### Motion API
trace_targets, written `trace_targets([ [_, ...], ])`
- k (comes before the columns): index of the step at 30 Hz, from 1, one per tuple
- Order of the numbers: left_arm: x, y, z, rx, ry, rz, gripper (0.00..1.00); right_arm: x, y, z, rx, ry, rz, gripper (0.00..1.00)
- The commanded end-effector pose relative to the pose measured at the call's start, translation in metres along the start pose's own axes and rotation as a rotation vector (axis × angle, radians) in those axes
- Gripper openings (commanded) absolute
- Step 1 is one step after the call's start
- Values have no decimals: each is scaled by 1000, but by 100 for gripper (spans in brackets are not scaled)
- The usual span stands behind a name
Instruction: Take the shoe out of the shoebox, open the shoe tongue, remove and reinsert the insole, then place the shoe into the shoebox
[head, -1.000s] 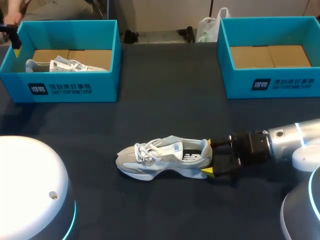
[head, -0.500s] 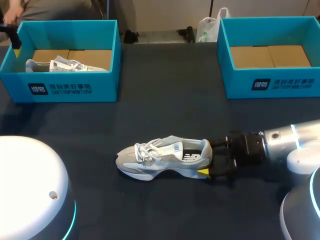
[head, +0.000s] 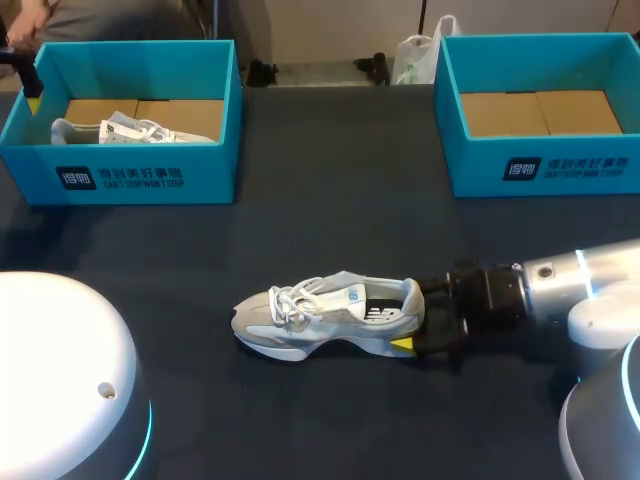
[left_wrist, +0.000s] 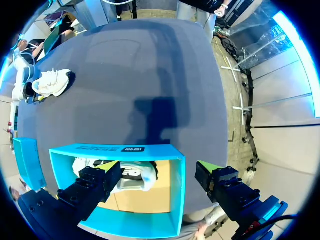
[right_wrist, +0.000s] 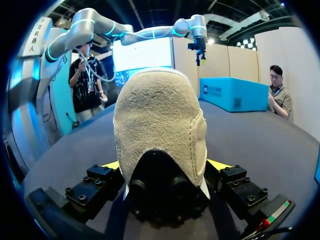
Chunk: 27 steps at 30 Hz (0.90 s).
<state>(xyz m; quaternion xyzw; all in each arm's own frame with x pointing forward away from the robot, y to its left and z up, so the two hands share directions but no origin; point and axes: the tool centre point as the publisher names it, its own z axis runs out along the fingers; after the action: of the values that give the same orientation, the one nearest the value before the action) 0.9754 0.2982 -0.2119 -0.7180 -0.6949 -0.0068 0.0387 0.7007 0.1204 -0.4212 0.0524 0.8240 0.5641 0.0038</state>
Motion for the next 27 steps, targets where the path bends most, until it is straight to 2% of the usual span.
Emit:
trace_targets([
  [1, 0, -1, 0, -2, 2, 0, 100, -1, 0, 5, 4, -2, -2, 100],
  [23, 0, -1, 0, -2, 2, 0, 100, -2, 2, 18, -15, 12, -10, 100],
  [24, 0, -1, 0, -2, 2, 0, 100, -1, 2, 18, -15, 12, -9, 90],
  [25, 0, -1, 0, -2, 2, 0, 100, -1, 2, 18, -16, 12, -8, 55],
  [27, 0, -1, 0, -2, 2, 0, 100, -1, 1, 19, -16, 10, -5, 33],
])
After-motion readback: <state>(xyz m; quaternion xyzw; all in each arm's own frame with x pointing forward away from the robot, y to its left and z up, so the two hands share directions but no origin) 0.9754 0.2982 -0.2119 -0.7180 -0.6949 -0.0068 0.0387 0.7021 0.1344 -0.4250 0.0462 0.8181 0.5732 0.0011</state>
